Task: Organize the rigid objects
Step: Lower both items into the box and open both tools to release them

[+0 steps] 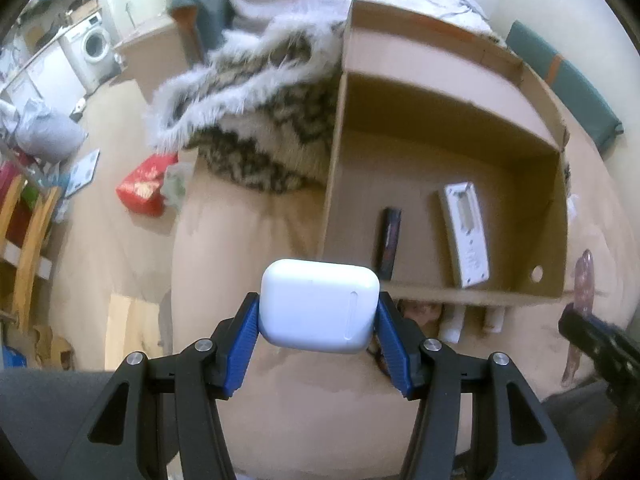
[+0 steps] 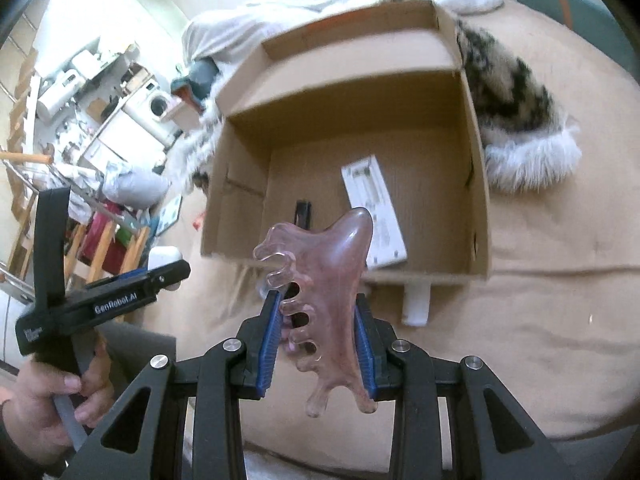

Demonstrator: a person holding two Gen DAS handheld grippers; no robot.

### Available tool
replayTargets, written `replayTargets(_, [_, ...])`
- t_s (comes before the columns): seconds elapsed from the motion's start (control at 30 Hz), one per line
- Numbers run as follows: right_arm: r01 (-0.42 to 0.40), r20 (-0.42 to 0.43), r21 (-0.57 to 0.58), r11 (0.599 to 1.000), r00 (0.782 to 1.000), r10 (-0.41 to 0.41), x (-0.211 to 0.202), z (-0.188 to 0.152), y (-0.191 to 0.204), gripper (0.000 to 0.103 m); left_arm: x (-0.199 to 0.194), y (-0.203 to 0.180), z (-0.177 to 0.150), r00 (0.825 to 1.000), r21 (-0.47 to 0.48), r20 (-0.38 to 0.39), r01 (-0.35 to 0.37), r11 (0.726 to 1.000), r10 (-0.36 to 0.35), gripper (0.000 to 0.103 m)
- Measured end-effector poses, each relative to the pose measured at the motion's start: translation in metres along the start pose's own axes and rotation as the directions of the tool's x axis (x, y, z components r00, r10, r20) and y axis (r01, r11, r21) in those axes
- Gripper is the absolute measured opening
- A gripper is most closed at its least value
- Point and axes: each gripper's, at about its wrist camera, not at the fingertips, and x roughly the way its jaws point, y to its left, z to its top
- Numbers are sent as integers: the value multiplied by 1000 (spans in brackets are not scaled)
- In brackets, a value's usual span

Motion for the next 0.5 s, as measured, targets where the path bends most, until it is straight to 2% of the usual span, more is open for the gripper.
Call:
replayTargets(0.27, [14,78,-29,999,997,-12,-8,45,-2,35,-3,-16,36,998,34,56,-7,999,5,53])
replayTargets(0.5, [24,93,-36,999,995,-20,6,82,-7,35,10,-31,62,998,56,71,-2,998,-2,53])
